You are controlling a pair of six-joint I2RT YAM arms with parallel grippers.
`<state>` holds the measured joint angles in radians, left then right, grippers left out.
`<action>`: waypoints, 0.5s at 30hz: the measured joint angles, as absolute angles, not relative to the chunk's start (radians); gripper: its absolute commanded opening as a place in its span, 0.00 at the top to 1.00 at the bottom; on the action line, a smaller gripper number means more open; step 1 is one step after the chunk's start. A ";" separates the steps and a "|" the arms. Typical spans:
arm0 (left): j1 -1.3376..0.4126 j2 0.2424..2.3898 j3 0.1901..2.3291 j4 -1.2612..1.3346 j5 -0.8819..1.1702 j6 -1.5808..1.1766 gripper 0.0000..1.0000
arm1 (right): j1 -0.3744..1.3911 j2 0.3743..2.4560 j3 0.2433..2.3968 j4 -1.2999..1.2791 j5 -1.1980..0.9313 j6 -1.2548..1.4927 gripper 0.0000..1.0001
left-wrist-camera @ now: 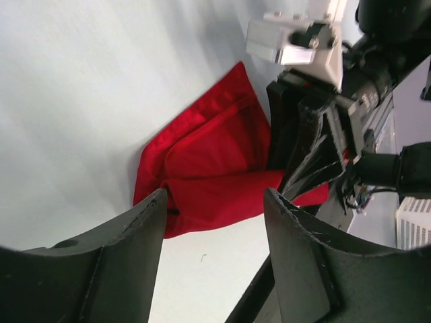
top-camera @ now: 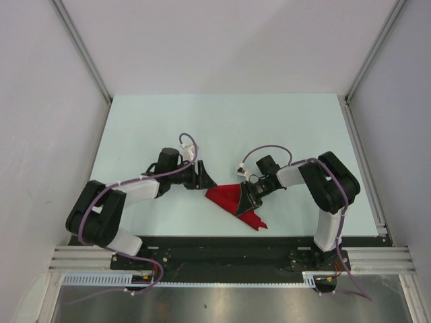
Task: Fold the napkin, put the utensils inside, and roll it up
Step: Roll the napkin with the utensil
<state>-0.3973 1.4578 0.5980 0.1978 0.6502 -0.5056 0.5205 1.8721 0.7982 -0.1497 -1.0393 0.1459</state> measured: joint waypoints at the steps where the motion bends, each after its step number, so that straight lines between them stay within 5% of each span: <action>1: -0.404 1.477 0.599 0.206 0.656 -0.506 0.38 | 0.515 1.884 0.801 -0.149 -1.056 0.147 0.79; 11: -0.442 1.589 0.601 0.216 0.668 -0.508 0.49 | 0.492 1.935 0.815 -0.145 -1.121 0.158 0.79; 15: -0.461 1.609 0.609 0.231 0.674 -0.515 0.84 | 0.487 1.942 0.816 -0.145 -1.130 0.162 0.74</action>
<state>-0.4614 1.6093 0.6086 0.2314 0.6743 -0.5152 0.4870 1.9423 0.8162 -0.1452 -1.1301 0.1616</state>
